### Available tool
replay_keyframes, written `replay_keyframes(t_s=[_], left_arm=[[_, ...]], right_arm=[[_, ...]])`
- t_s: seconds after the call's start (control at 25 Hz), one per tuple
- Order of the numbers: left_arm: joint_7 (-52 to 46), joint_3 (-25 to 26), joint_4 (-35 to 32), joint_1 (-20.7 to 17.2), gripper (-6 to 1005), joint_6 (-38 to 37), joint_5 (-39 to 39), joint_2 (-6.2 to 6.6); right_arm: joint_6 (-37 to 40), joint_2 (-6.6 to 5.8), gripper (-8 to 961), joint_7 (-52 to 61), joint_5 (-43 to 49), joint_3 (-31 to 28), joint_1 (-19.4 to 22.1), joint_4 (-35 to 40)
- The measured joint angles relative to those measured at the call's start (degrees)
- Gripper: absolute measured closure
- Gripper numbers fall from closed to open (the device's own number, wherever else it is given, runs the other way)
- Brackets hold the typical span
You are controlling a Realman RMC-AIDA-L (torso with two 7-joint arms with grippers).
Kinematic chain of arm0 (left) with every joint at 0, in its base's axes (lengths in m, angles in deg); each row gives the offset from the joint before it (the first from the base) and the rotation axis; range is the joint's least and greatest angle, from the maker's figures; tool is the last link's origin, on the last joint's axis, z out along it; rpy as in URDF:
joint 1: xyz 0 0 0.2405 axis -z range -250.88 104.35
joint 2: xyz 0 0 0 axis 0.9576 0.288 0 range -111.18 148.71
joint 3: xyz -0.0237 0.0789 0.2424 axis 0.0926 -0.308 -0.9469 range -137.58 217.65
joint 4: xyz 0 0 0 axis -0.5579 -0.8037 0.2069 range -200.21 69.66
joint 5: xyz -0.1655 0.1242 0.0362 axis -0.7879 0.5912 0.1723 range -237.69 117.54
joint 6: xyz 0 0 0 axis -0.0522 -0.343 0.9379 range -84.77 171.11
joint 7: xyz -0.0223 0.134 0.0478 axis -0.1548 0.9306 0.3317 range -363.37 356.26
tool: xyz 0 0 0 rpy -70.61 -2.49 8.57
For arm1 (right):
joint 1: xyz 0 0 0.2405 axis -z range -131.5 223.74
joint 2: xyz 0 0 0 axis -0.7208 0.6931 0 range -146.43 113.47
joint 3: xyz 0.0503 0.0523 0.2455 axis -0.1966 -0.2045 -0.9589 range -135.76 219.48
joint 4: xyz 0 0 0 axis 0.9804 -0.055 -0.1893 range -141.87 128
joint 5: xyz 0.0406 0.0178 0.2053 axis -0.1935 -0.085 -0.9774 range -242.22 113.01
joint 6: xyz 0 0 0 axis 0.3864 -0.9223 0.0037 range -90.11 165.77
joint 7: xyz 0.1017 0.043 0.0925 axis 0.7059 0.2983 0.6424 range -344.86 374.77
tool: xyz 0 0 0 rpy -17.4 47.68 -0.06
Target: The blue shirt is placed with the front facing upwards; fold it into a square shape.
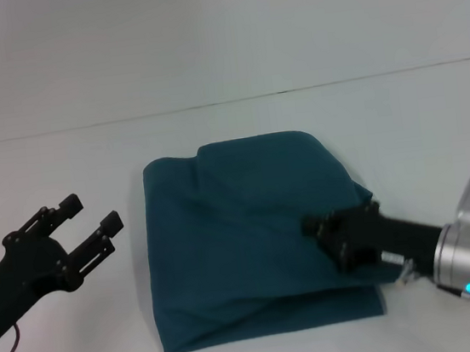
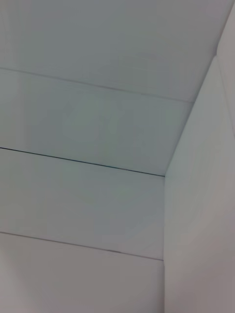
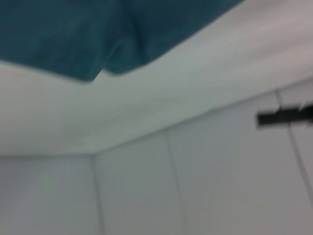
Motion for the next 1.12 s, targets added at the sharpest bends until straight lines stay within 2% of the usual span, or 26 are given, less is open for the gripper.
replay_keyframes(t_s=[0.48,0.64,0.8,0.92,1.12], left_arm=[[0.4,-0.4,1.1,2.0,269,0.6,0.3,0.09],[1.1,-2.3,1.2,2.6,270,0.6,0.3,0.15],[3.0,-2.8,2.7,4.8,271,0.8,0.0,-0.12],[4.1,-2.3,4.7,7.6,271,1.5,-0.1,-0.19],[4.7,-2.1,6.0,9.2,272,3.1,-0.5,-0.18]], right_arm=[[-5.2,-0.22,948,-1.0,0.0,7.5,0.4,-3.0],[0.3,-0.21,949,-1.8,-2.1,6.4,2.5,-1.5],[5.0,-0.08,946,-2.4,-9.4,3.5,4.0,1.0],[3.0,0.10,944,-2.8,-14.4,3.0,1.3,1.4],[-4.7,0.40,940,-3.3,-15.0,4.4,-6.8,0.0]])
